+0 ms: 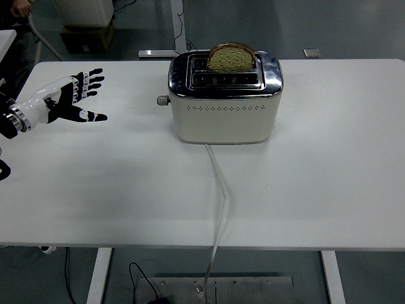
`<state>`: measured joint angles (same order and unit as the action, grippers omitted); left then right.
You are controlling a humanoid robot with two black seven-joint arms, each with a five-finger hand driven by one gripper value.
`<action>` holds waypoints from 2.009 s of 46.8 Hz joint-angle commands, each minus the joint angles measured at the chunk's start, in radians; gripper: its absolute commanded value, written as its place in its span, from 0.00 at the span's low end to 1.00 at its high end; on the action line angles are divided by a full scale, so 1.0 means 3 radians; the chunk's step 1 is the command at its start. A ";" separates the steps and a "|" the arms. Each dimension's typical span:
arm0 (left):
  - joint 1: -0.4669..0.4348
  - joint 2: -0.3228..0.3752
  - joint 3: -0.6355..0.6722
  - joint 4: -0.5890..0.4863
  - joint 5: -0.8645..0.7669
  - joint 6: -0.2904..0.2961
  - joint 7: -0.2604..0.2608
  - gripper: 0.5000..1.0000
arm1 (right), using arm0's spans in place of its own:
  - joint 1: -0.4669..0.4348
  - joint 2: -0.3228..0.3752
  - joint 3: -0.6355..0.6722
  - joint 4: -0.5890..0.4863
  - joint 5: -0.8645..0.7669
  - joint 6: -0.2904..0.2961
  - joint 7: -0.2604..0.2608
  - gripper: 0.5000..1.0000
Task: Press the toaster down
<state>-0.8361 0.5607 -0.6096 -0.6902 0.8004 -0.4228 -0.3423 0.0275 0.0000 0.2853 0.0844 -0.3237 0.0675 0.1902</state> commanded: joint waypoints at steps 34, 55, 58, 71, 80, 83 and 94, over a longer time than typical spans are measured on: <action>-0.0051 0.0002 0.0007 -0.0307 0.0681 0.0034 0.0032 1.00 | 0.0000 0.0000 0.0000 0.0000 0.0000 0.0000 0.0000 1.00; -0.0138 -0.0095 0.0068 -0.0317 0.1095 0.0034 0.0037 1.00 | 0.0000 0.0000 0.0000 0.0000 0.0000 0.0000 0.0005 1.00; -0.0148 -0.0095 0.0068 -0.0322 0.1100 0.0034 0.0037 1.00 | 0.0000 0.0000 0.0000 0.0000 0.0000 0.0000 0.0005 1.00; -0.0163 -0.0095 0.0074 -0.0532 0.1259 0.0034 0.0032 1.00 | 0.0000 0.0000 0.0000 0.0000 0.0000 0.0000 0.0000 1.00; -0.0168 -0.0095 0.0084 -0.0547 0.1356 0.0034 0.0032 1.00 | 0.0000 0.0000 0.0000 0.0000 0.0000 0.0000 0.0000 1.00; -0.0169 -0.0095 0.0084 -0.0547 0.1361 0.0034 0.0032 1.00 | 0.0000 0.0000 0.0000 0.0000 0.0000 0.0000 0.0000 1.00; -0.0179 -0.0090 0.0135 -0.0547 0.1509 0.0039 0.0032 1.00 | 0.0000 0.0000 0.0000 0.0000 0.0000 0.0000 0.0000 1.00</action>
<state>-0.8891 0.5323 -0.5694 -0.8544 1.2510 -0.4124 -0.3330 0.0277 0.0000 0.2853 0.0844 -0.3237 0.0675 0.1905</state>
